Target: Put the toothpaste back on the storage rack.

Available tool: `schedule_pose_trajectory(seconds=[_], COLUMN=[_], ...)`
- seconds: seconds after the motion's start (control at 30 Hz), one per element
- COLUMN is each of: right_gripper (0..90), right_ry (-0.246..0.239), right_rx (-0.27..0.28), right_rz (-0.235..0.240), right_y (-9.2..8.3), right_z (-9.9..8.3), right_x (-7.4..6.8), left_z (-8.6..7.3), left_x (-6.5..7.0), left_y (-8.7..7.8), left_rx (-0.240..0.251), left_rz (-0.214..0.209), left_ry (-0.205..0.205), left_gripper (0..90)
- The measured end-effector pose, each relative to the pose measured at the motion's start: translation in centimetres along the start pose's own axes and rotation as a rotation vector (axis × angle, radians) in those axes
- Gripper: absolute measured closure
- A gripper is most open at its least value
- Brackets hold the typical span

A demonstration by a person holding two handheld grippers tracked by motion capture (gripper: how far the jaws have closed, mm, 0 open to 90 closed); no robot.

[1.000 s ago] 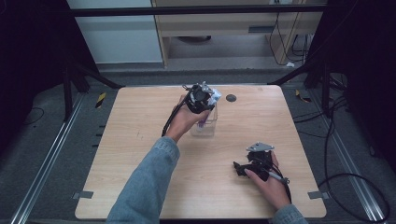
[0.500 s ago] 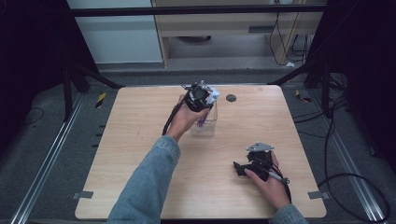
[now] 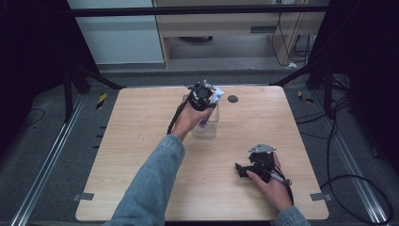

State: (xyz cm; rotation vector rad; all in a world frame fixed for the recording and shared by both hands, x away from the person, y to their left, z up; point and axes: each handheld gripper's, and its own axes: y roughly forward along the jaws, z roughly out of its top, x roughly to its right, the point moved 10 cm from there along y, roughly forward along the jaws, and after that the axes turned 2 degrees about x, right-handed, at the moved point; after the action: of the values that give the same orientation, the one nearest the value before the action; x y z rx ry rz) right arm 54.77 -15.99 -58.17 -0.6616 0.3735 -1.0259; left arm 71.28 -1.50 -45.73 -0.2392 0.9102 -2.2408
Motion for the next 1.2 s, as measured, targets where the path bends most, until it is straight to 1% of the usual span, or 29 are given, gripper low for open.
schedule_pose_trajectory(seconds=[0.03,0.27,0.57,0.77,0.8,0.93,1.2], right_gripper=[0.6,0.6,0.6,0.6,0.6,0.6,0.6], right_ry=[0.0,-0.001,-0.001,0.0,0.001,0.0,0.0], right_rx=[0.0,0.0,0.0,0.0,0.0,0.001,0.001], right_rz=[0.0,0.0,0.0,0.0,0.0,0.0,0.0], right_y=[0.0,0.0,0.0,0.0,0.0,0.01,0.01], right_z=[0.0,0.0,0.0,0.0,0.0,0.0,0.01], right_x=[0.0,0.01,0.0,0.0,-0.01,0.0,0.0], left_z=[0.02,0.03,-0.12,-0.25,-0.28,-0.26,-0.27], left_x=[-0.04,0.07,0.11,-0.03,-0.04,-0.13,-0.03], left_y=[0.06,0.14,0.09,-0.06,-0.15,-0.17,-0.38], left_rx=[0.001,0.0,0.001,0.005,0.008,0.012,0.013], left_rz=[0.004,-0.004,-0.007,-0.01,-0.016,-0.015,-0.012], left_ry=[-0.004,-0.009,-0.007,-0.014,-0.027,-0.032,-0.029], left_gripper=[75.0,74.6,73.9,73.5,73.5,73.2,72.9])
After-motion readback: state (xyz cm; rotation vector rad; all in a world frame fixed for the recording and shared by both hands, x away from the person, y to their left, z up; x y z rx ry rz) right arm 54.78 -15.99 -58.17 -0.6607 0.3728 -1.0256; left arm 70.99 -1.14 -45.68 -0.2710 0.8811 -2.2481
